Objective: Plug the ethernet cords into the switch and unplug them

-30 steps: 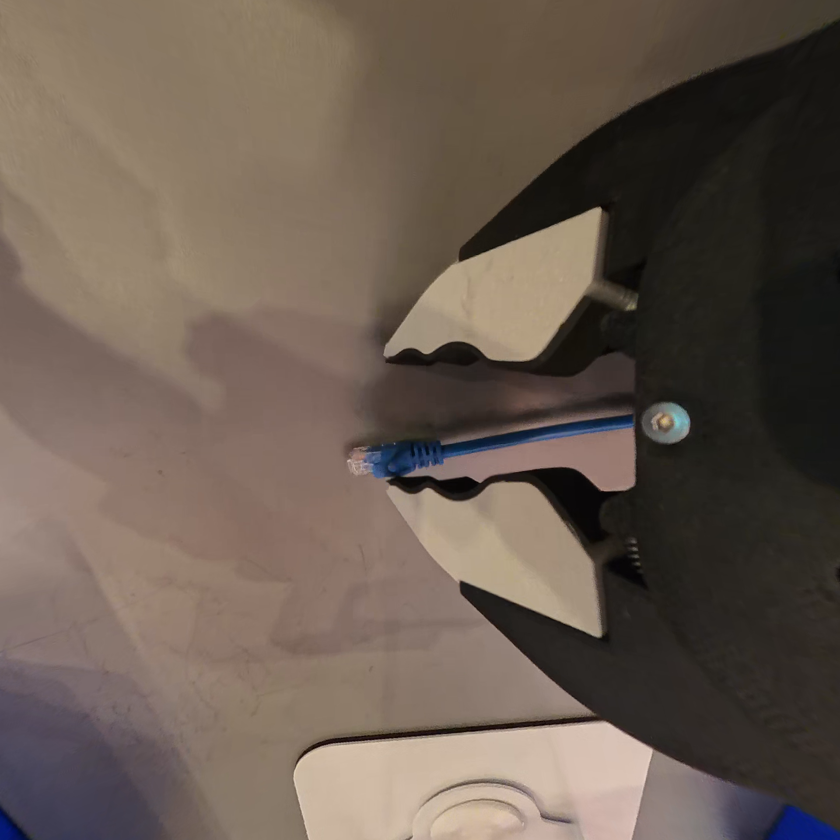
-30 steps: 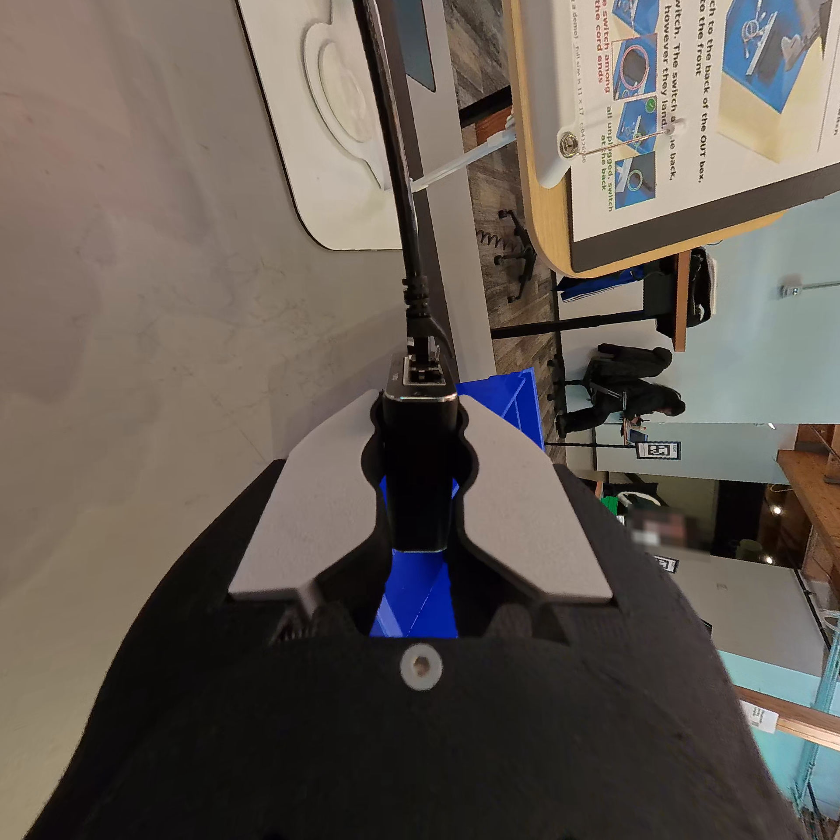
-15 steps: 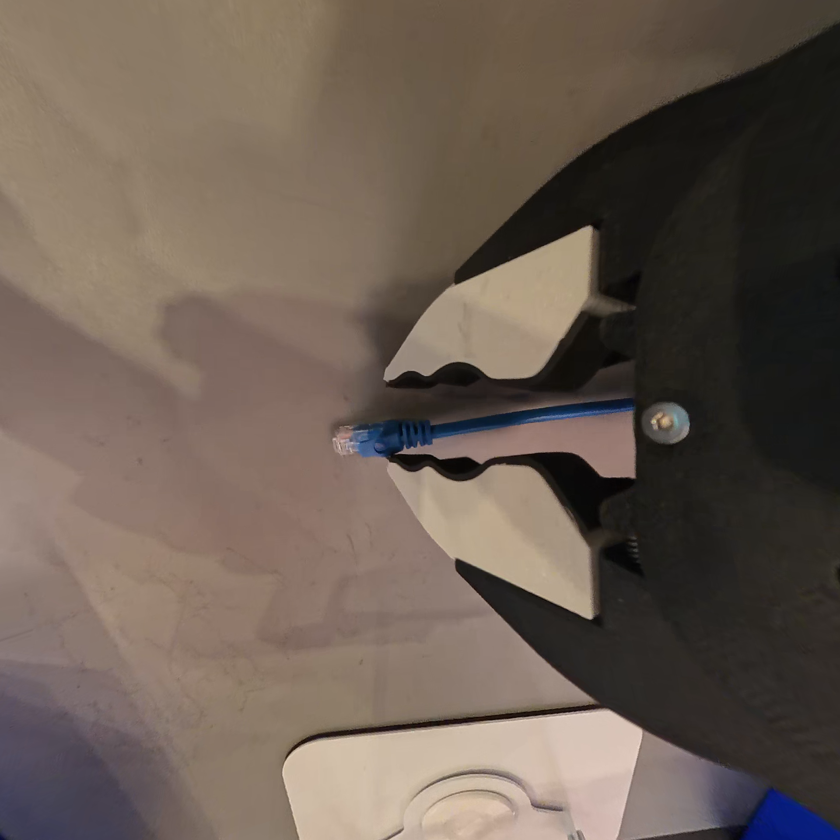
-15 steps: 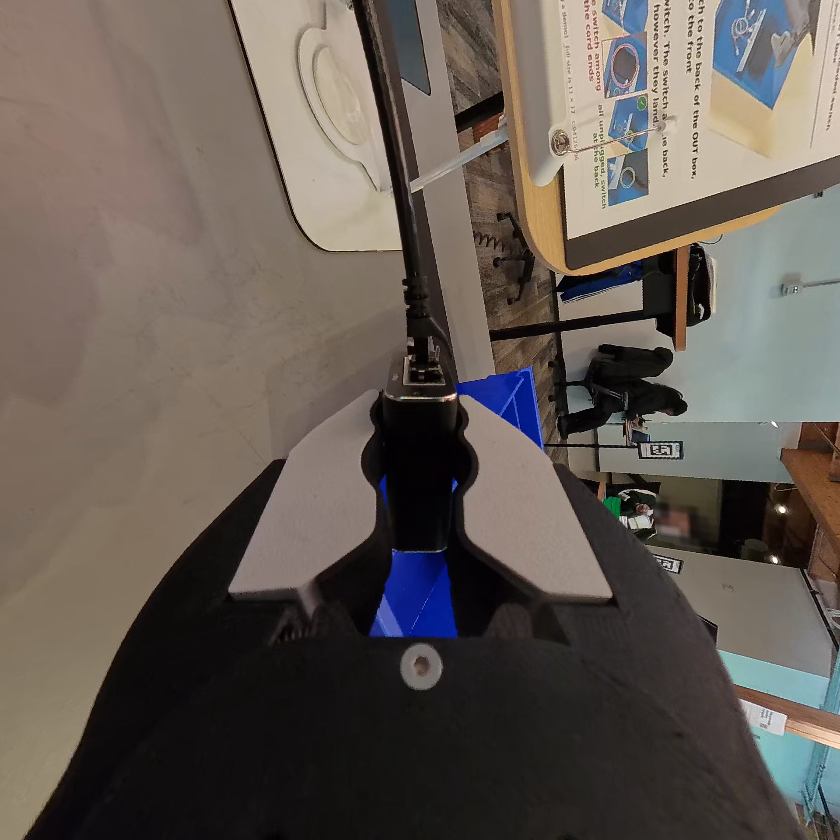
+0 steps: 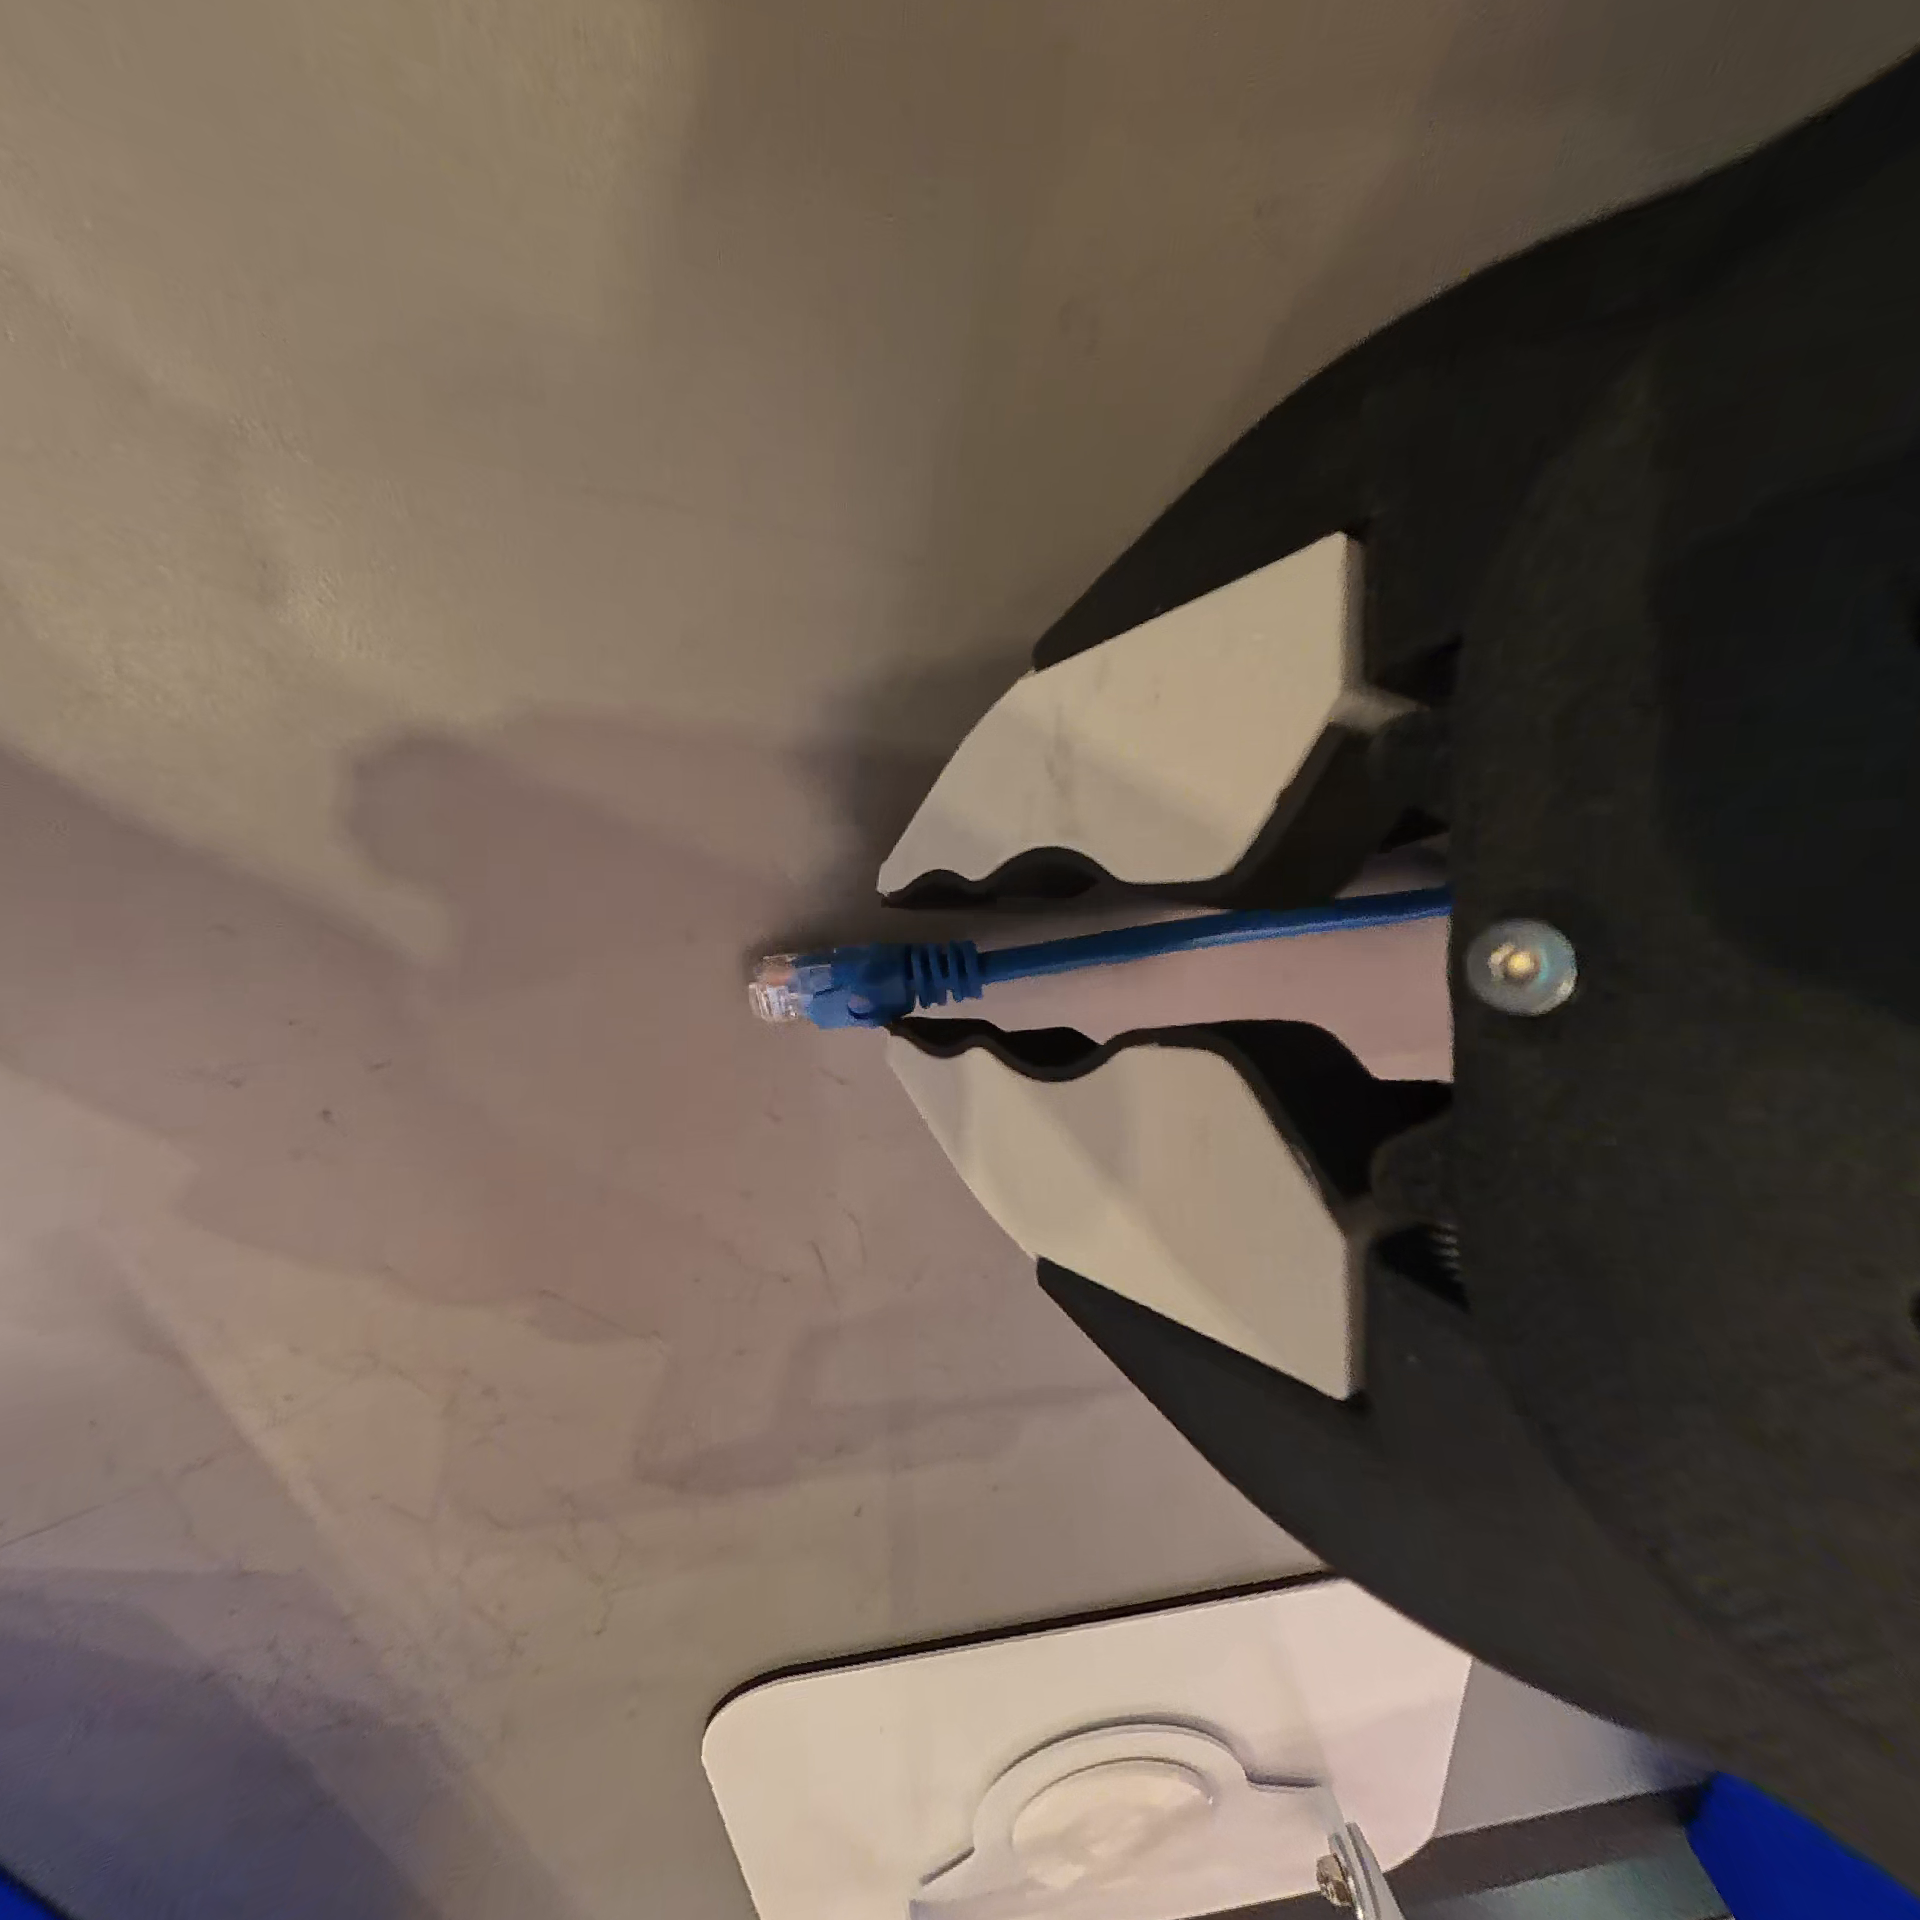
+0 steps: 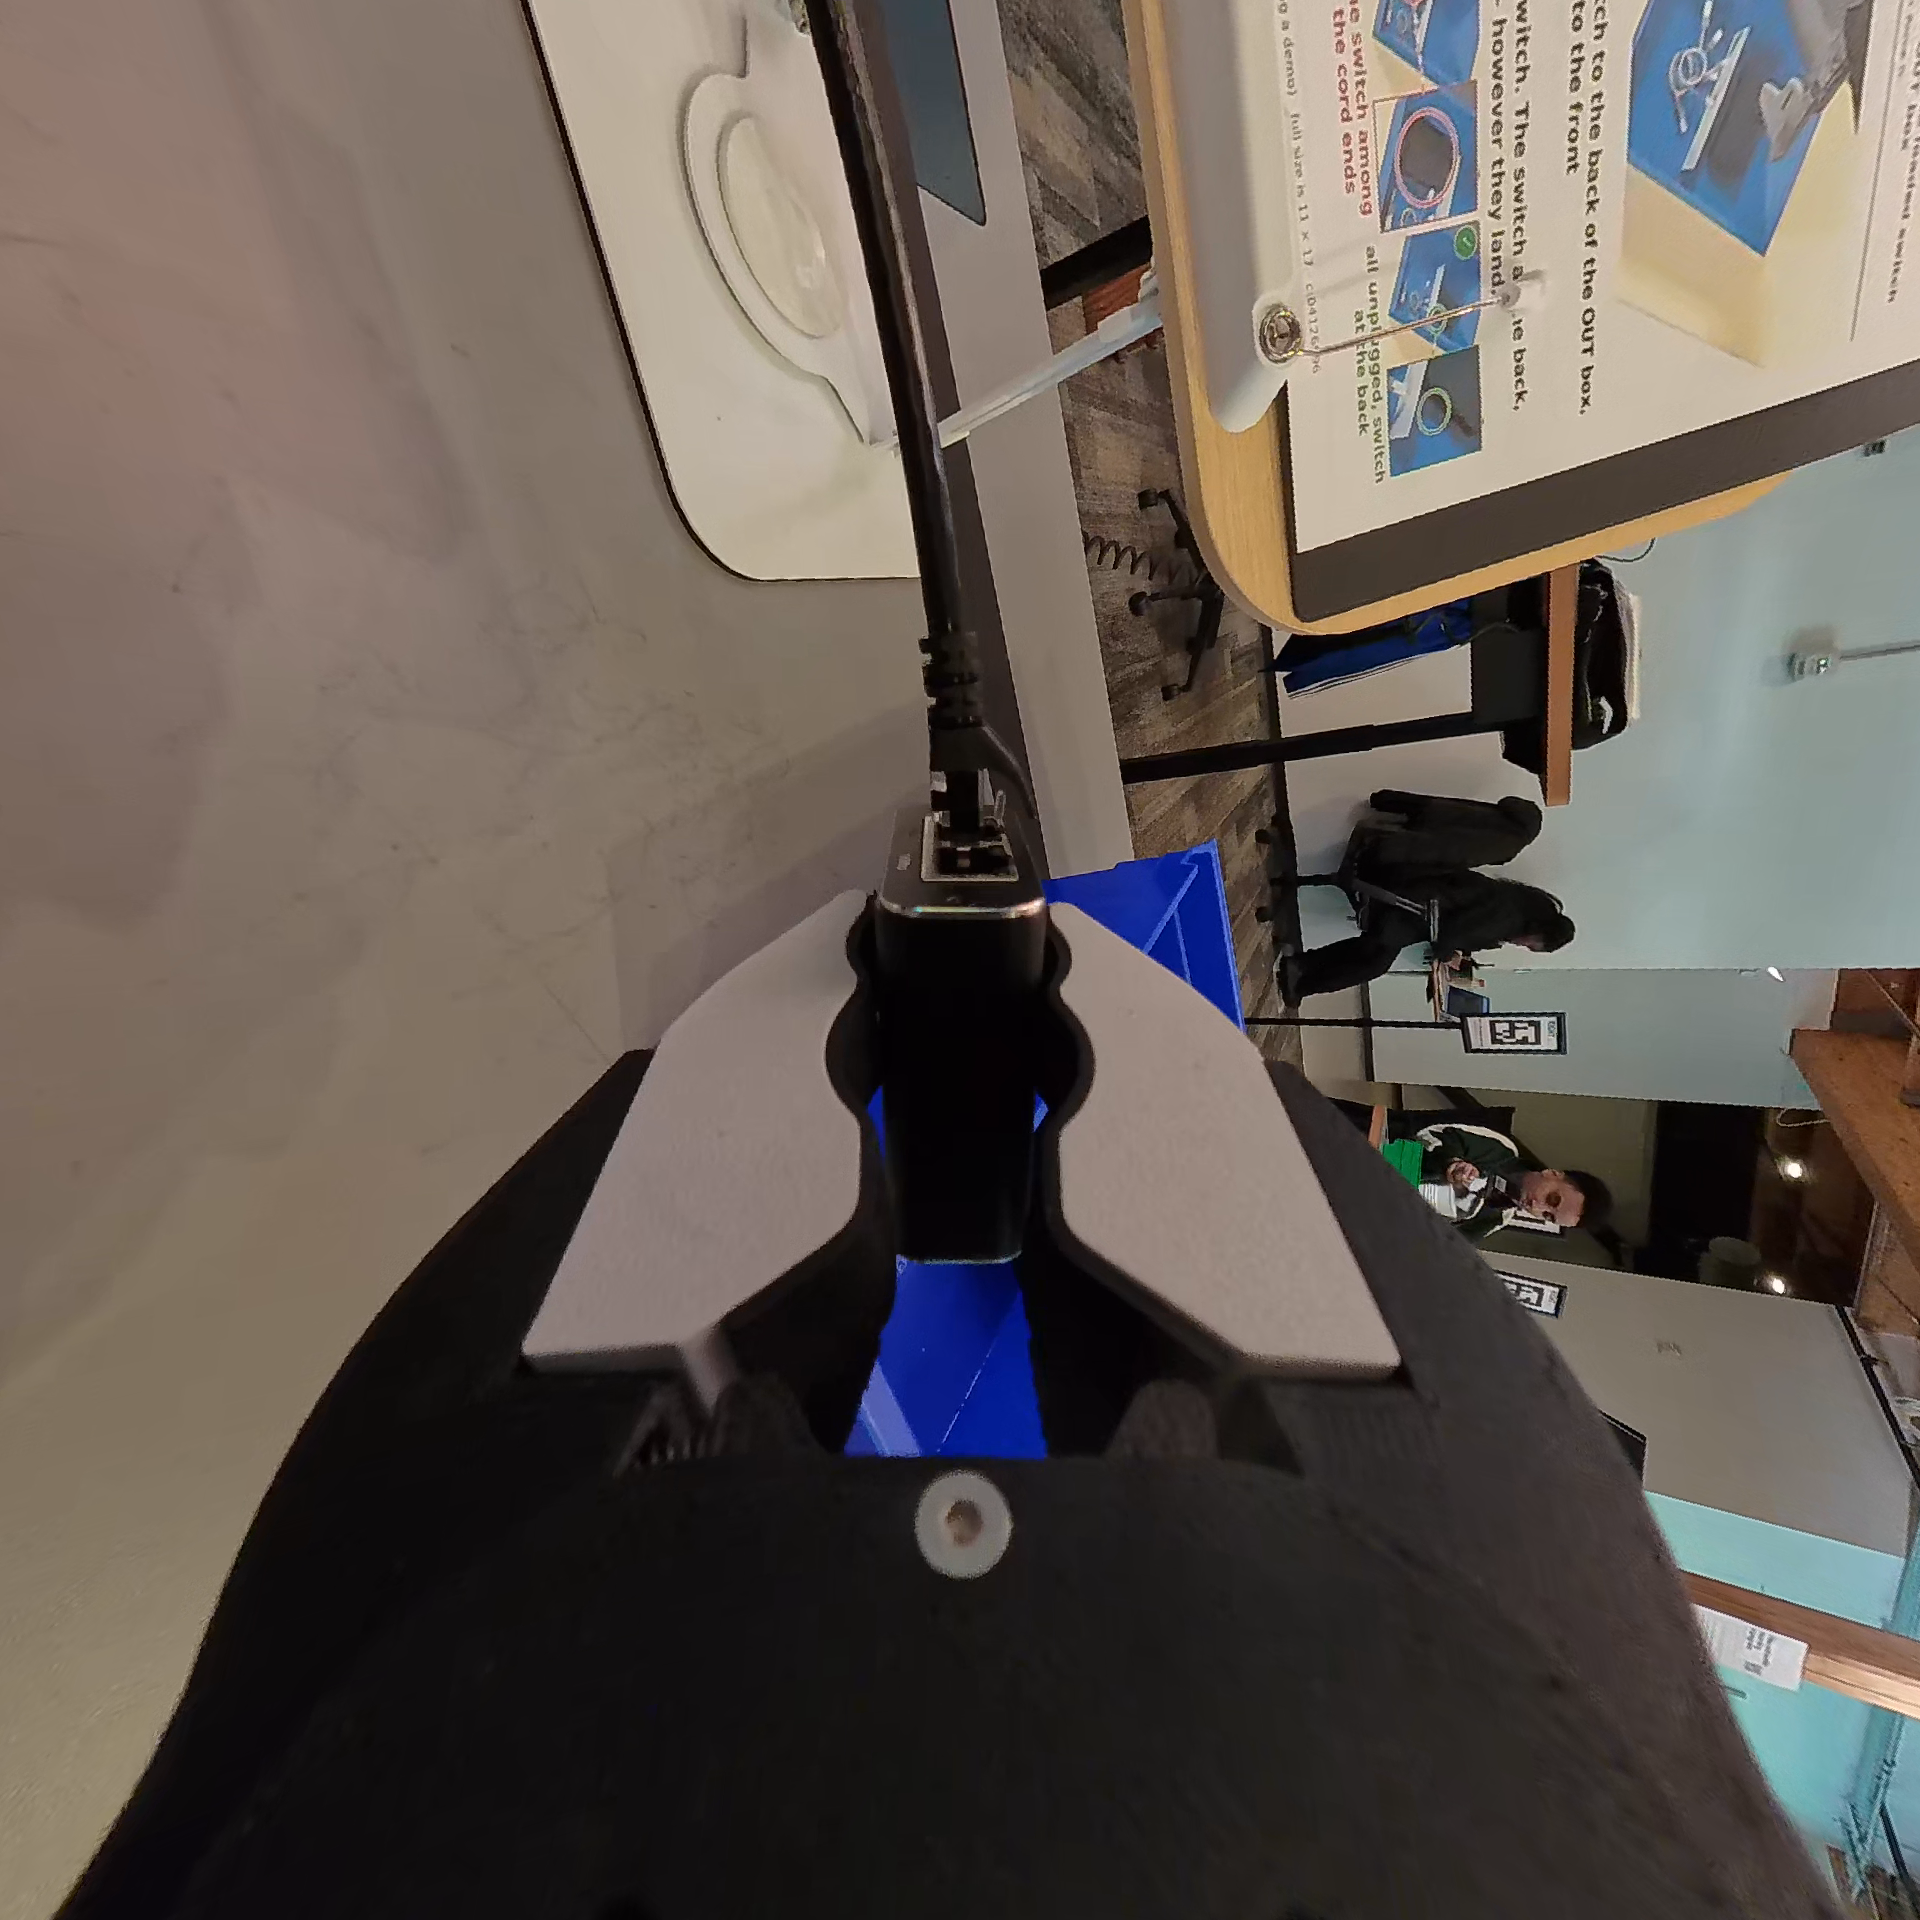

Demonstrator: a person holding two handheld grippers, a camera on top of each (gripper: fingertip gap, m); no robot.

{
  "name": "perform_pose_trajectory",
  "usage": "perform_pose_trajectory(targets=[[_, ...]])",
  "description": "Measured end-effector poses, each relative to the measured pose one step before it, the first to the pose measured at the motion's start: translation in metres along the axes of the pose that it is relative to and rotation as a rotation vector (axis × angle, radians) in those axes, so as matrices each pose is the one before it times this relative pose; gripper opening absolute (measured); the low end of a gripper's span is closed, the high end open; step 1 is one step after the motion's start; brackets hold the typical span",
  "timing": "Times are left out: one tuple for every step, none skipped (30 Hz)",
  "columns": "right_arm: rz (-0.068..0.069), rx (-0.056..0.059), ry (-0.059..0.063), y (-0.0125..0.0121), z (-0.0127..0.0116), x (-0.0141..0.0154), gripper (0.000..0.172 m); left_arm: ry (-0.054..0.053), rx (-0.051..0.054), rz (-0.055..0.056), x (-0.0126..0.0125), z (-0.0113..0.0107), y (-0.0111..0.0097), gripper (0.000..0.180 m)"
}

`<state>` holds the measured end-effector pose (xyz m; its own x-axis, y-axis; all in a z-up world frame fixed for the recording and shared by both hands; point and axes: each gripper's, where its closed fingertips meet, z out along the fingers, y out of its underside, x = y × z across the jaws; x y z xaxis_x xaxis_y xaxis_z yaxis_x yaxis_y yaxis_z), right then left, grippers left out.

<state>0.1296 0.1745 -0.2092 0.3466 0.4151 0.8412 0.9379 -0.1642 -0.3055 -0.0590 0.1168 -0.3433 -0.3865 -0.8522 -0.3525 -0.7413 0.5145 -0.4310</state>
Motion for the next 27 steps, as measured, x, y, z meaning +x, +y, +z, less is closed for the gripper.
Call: perform_pose_trajectory(targets=[[-0.0003, -0.0004, 0.0003, 0.00002, -0.00007, 0.00015, 0.026, 0.0015, -0.0034, 0.0068, 0.00017, -0.00011, 0.00002, 0.019], [0.0005, -0.0002, -0.0001, 0.00016, -0.0001, 0.00019, 0.026, 0.0052, -0.0024, 0.0019, 0.00038, 0.00004, 0.00002, 0.018], [0.0014, 0.0005, 0.0001, 0.00021, -0.00031, 0.00031, 0.026, 0.0042, -0.0012, 0.0003, 0.00016, -0.00004, 0.00013, 0.018], [0.0013, 0.0003, 0.0014, 0.00023, -0.00024, 0.00052, 0.026, -0.0053, -0.0025, 0.0052, -0.00075, -0.00016, 0.00004, 0.019], [0.0007, -0.0007, 0.001, 0.00035, -0.00031, 0.00051, 0.026, -0.0175, -0.0006, 0.0125, -0.00179, -0.00044, -0.00013, 0.022], [0.0004, -0.0008, 0.0008, 0.00034, -0.00036, 0.00059, 0.026, -0.0062, -0.001, 0.005, -0.00026, -0.00022, 0.00008, 0.023], [0.0007, 0.0006, 0.0019, 0.00011, -0.00031, 0.00055, 0.026, -0.0002, 0.0024, 0.0004, 0.00065, -0.00035, -0.00041, 0.024], [0.0007, 0.0007, 0.0014, 0.00001, -0.0003, 0.00046, 0.026, -0.0102, 0.0072, 0.0017, -0.0006, -0.00091, -0.00083, 0.024], [0.0002, -0.0001, 0.0002, -0.0001, -0.00005, 0.0003, 0.026, -0.0133, 0.0093, 0.0051, -0.0008, -0.00131, -0.00122, 0.022], [0.0002, 0.0006, -0.0001, -0.00011, 0.0, 0.00007, 0.027, -0.0011, 0.0065, 0.0079, 0.00092, -0.00112, -0.00078, 0.02], [0.0008, 0.0011, -0.0013, -0.00003, 0.00021, -0.00024, 0.026, 0.0046, -0.0043, 0.0046, 0.00165, -0.0002, 0.00043, 0.02], [0.0, 0.0002, -0.002, 0.00007, 0.00051, -0.00056, 0.026, 0.0005, -0.0091, 0.0058, 0.00108, 0.00058, 0.00122, 0.02], [-0.0014, -0.0013, -0.0016, 0.00023, 0.00057, -0.00057, 0.026, 0.0058, -0.0099, 0.0069, 0.0018, 0.00108, 0.00154, 0.02], [-0.001, -0.0006, -0.0008, -0.00009, 0.00044, -0.00043, 0.026, 0.006, 0.0069, 0.0026, 0.00132, 0.00022, -0.00084, 0.018], [0.0003, 0.0012, -0.0019, -0.0002, 0.00026, -0.00043, 0.026, 0.0057, 0.0013, -0.0012, 0.00074, 0.0001, -0.00011, 0.016], [0.0002, 0.0003, -0.0014, -0.00012, 0.00015, -0.00027, 0.026, 0.0017, 0.0, -0.0008, -0.00021, 0.00013, -0.00003, 0.016], [-0.0006, -0.0004, 0.0008, 0.00007, -0.00012, 0.0001, 0.026, 0.0014, -0.0002, -0.0001, -0.00015, 0.00009, -0.00012, 0.016], [0.0003, 0.0001, 0.0007, -0.00009, -0.00022, 0.00028, 0.026, 0.0004, -0.0013, 0.0029, -0.00016, 0.00015, -0.00007, 0.016], [0.0014, 0.0009, 0.0008, -0.00005, -0.00033, 0.00041, 0.026, -0.0042, -0.0033, 0.0035, -0.00076, -0.00009, 0.00009, 0.017], [0.0017, 0.0005, 0.0004, 0.00003, -0.00045, 0.00054, 0.026, -0.0092, -0.0032, 0.0016, -0.00148, -0.00033, 0.00003, 0.02], [0.0006, -0.0001, 0.0015, 0.00016, -0.00032, 0.00063, 0.026, -0.0134, 0.0031, 0.0088, -0.00154, -0.00144, -0.00063, 0.022], [0.0004, -0.0004, 0.0022, 0.00042, -0.00038, 0.00069, 0.026, -0.0245, 0.0185, 0.0111, -0.00251, -0.0033, -0.00297, 0.022], [0.0013, 0.0006, 0.0004, 0.00028, -0.00044, 0.00044, 0.026, -0.0124, 0.0142, -0.0018, -0.00143, -0.00373, -0.00299, 0.022], [0.0018, 0.0016, -0.0013, 0.00009, -0.00011, 0.00005, 0.026, -0.0017, 0.0037, -0.008, -0.00034, -0.00272, -0.00153, 0.023], [0.0008, 0.0027, -0.0008, -0.00028, 0.00006, -0.00008, 0.026, -0.0075, -0.0069, -0.0034, -0.00067, -0.00153, 0.00038, 0.023], [-0.0005, 0.0049, -0.0004, -0.00088, -0.00006, -0.00021, 0.026, -0.0243, -0.0029, 0.0071, -0.00233, -0.00159, 0.00046, 0.023], [0.0035, 0.0094, -0.0057, -0.00172, -0.00005, -0.00083, 0.026, -0.0153, 0.0031, 0.0014, -0.00122, -0.00193, -0.00032, 0.023]])
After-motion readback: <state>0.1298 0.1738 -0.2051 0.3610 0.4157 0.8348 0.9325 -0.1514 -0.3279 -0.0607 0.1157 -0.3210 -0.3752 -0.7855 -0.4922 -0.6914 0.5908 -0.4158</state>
